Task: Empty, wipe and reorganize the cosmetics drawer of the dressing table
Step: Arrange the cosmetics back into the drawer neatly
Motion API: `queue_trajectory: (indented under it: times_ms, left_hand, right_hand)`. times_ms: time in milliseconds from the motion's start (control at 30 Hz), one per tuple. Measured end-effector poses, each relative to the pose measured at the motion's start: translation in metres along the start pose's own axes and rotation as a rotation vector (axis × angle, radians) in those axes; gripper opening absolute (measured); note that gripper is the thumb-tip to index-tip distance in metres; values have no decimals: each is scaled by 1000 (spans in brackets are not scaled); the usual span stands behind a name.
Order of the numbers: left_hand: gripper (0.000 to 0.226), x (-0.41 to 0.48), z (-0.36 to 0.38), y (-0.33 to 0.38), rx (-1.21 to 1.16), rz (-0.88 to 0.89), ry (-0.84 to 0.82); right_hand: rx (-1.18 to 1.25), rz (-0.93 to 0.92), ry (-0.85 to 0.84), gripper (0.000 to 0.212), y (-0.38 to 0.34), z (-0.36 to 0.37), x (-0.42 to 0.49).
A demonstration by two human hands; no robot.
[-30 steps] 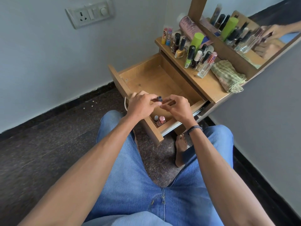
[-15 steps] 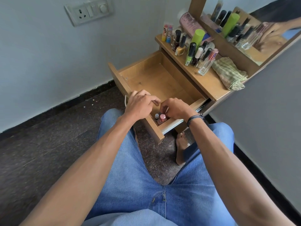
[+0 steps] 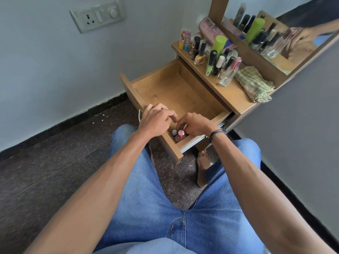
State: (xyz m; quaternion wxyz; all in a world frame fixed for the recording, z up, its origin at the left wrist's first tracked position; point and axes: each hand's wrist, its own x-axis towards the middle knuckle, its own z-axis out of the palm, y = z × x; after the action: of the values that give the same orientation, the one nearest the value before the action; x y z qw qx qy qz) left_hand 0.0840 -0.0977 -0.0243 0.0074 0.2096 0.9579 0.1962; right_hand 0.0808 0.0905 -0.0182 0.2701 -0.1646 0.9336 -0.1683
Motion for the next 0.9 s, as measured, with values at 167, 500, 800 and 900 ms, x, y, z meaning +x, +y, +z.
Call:
queue_trajectory:
  times_ms: [167, 500, 800, 900]
  left_hand:
    - [30, -2, 0, 0, -11, -5, 29]
    - [29, 0, 1, -2, -17, -1, 22]
    - [31, 0, 0, -2, -32, -4, 19]
    - [29, -1, 0, -2, -27, -13, 15]
  right_hand:
    - [-18, 3, 0, 42, -3, -1, -4]
    - [310, 91, 764, 29, 8, -6, -36]
    - [682, 367, 1218, 59, 51, -72, -56]
    - [668, 372, 1081, 76, 56, -75, -47]
